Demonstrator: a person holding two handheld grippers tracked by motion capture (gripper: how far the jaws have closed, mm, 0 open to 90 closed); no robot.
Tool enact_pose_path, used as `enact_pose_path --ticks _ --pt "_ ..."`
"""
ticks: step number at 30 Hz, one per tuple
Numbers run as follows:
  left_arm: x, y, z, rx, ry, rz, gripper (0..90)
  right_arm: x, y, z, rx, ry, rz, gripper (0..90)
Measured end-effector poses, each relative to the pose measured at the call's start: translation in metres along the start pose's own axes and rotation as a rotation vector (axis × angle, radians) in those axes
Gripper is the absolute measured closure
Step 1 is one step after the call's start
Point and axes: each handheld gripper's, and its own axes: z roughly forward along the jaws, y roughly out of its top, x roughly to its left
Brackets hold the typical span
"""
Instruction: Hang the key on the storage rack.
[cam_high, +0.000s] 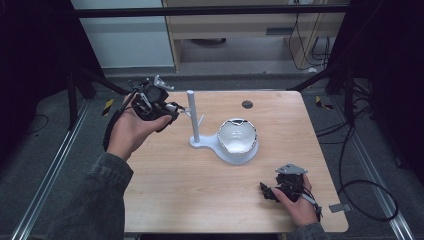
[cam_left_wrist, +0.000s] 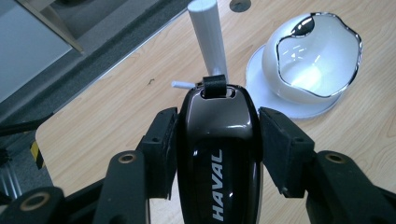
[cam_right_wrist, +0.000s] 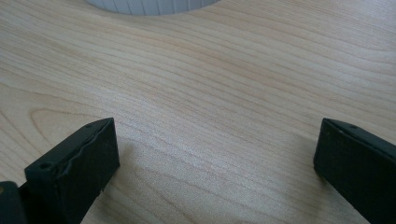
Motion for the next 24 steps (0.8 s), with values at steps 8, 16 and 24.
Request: enact_pose_path --ticks 8,16,24 --pt "-0.008 -0.015 0.001 0.007 -0.006 0.003 49.2 0.000 0.000 0.000 -0.001 0.001 -0.001 0.5" --pt "-0.016 -0.029 0.008 0.017 -0.018 0.008 49.1 0.000 0.000 0.000 -0.001 0.000 0.001 0.5" --pt "-0.017 -0.044 0.021 0.024 -0.029 -0.004 49.2 0.000 0.000 0.000 -0.002 0.001 -0.001 0.5"
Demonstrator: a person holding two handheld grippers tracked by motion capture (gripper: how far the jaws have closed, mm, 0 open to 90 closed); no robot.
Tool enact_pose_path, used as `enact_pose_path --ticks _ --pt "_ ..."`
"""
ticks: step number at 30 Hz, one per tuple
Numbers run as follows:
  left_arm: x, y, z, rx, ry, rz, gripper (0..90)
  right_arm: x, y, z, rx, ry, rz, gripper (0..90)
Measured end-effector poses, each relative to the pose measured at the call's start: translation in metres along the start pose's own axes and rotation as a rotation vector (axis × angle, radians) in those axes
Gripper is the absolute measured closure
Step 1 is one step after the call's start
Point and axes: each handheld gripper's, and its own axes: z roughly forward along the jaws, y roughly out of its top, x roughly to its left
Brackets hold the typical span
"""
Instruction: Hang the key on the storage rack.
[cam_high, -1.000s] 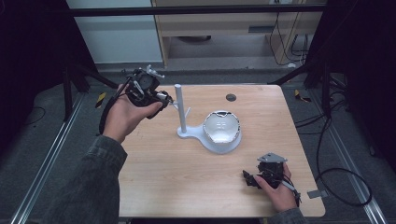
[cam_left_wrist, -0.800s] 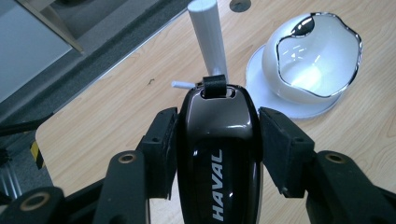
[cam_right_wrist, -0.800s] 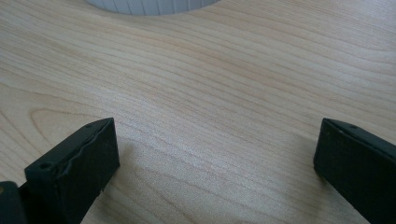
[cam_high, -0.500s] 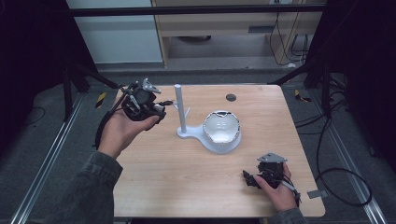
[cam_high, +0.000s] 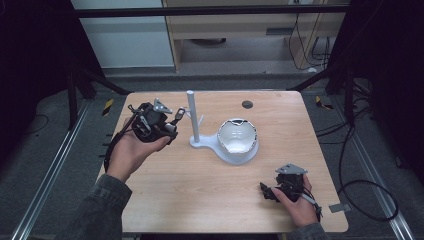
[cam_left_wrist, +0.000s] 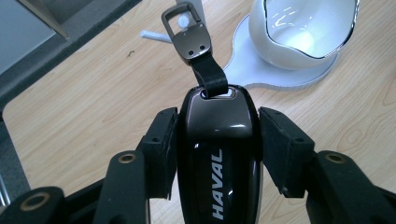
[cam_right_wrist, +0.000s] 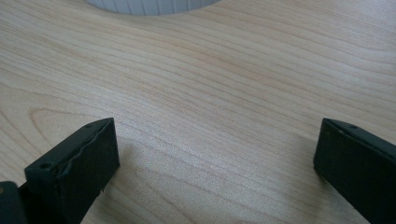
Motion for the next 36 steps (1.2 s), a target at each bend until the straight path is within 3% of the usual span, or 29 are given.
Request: enact_pose_path --ticks 25,36 --pt "0.001 -0.009 0.014 0.012 -0.023 -0.031 49.2 0.000 0.000 0.000 0.001 -0.003 0.002 0.5" --pt "0.001 -0.018 0.036 0.015 -0.030 -0.068 49.2 0.000 0.000 0.000 0.000 0.000 0.002 0.5"
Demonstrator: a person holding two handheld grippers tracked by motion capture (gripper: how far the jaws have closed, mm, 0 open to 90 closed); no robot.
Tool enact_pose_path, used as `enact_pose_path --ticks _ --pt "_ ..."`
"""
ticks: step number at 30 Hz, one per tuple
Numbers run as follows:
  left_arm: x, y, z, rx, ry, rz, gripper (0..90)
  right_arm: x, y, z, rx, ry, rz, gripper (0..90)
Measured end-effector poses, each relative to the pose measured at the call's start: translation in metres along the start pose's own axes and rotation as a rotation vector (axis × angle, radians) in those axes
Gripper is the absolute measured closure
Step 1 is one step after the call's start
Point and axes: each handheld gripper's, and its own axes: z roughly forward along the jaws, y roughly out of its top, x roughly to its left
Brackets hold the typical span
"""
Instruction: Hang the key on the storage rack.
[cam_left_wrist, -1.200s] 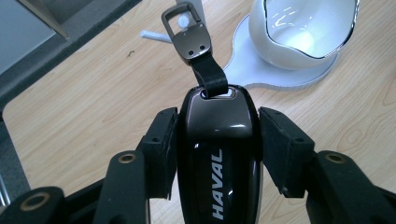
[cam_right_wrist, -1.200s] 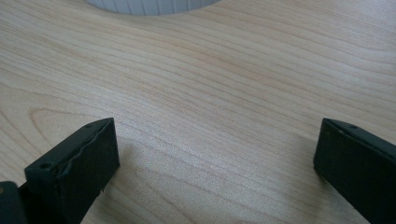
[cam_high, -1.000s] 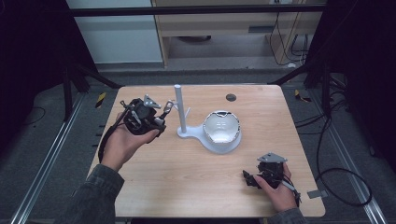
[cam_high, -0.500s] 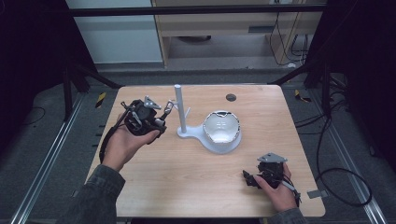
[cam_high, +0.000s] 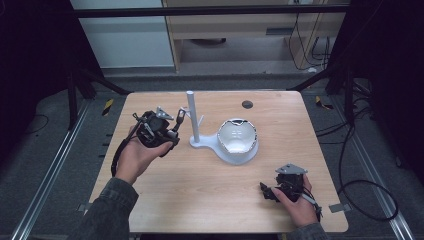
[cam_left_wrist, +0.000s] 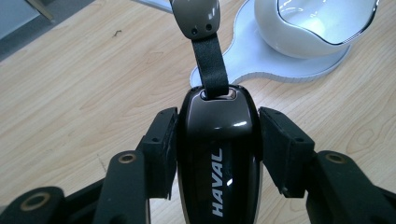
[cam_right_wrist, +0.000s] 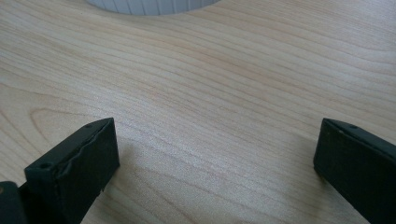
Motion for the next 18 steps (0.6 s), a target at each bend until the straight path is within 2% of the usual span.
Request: enact_pose_path --ticks 5,12,14,18 --pt "-0.001 -0.003 0.012 -0.019 0.005 -0.015 49.2 0.000 0.000 0.000 0.000 0.000 -0.001 0.5" --pt "-0.006 -0.009 0.030 -0.086 0.043 -0.017 49.1 0.000 0.000 0.000 0.000 -0.001 0.001 0.5" --pt "-0.007 -0.010 0.034 -0.094 0.051 -0.001 49.1 0.000 0.000 0.000 0.001 -0.002 0.000 0.5" --pt "-0.009 -0.012 0.041 -0.129 0.066 -0.007 49.1 0.000 0.000 0.000 0.000 -0.001 0.000 0.5"
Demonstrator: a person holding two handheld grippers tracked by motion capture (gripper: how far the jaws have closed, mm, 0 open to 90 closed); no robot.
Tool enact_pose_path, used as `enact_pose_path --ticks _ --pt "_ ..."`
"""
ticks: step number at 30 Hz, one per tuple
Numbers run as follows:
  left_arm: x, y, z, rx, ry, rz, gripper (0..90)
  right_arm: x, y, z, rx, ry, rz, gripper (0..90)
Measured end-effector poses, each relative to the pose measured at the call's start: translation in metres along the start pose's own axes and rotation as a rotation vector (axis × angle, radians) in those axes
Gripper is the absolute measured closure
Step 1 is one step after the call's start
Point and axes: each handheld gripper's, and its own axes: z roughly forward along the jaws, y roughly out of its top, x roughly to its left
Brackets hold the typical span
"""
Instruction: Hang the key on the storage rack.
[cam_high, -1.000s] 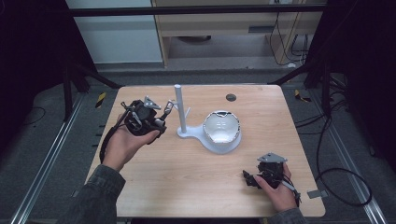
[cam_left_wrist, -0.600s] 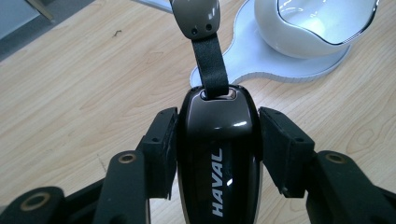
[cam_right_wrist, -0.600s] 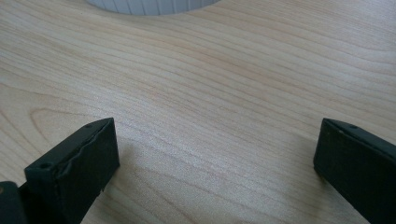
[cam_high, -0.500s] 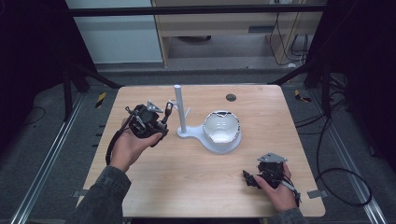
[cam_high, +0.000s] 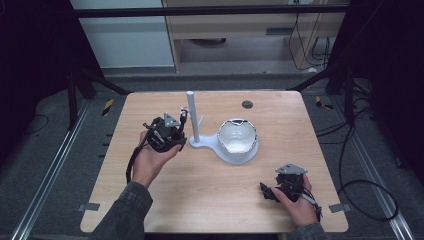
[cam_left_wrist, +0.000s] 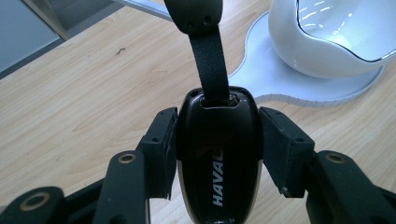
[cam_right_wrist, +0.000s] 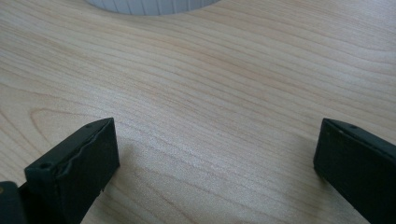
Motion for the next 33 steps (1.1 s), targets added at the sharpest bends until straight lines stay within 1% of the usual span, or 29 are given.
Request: enact_pose_path --ticks 2,3,6,14,16,17,19,20,23,29,31,33 --pt "-0.001 -0.001 0.003 -0.007 0.009 0.004 49.1 0.000 0.000 0.000 -0.001 0.001 -0.002 0.5" --pt "-0.001 -0.002 0.005 -0.020 0.012 -0.004 49.1 0.000 0.000 0.000 -0.001 0.000 -0.001 0.5" --pt "-0.002 -0.003 0.010 -0.035 0.020 -0.010 49.1 0.000 0.000 0.000 -0.001 0.000 -0.001 0.5" --pt "-0.007 -0.003 0.020 -0.056 0.025 -0.016 49.1 0.000 0.000 0.000 -0.001 0.000 -0.001 0.5" --pt "-0.007 -0.004 0.023 -0.062 0.023 -0.026 49.1 0.000 0.000 0.000 -0.001 0.000 -0.001 0.5" --pt "-0.006 -0.004 0.024 -0.064 0.016 -0.034 49.1 0.000 0.000 0.000 -0.001 0.000 -0.001 0.5" --pt "-0.005 -0.004 0.027 -0.074 0.005 -0.065 49.0 0.000 0.000 0.000 0.000 0.000 -0.001 0.5" --pt "-0.005 -0.004 0.028 -0.075 0.006 -0.069 49.0 0.000 0.000 0.000 -0.001 0.000 -0.001 0.5" --pt "-0.006 -0.005 0.032 -0.084 0.008 -0.070 49.0 0.000 0.000 0.000 -0.001 0.000 -0.001 0.5" --pt "-0.006 -0.005 0.037 -0.095 0.009 -0.089 49.0 0.000 0.000 0.000 -0.001 0.000 -0.001 0.5" --pt "-0.007 -0.005 0.038 -0.097 0.011 -0.086 49.0 0.000 0.000 0.000 0.000 0.001 0.000 0.4" --pt "-0.007 -0.005 0.039 -0.101 0.010 -0.091 49.0 0.000 0.000 0.000 -0.001 0.001 -0.001 0.5"
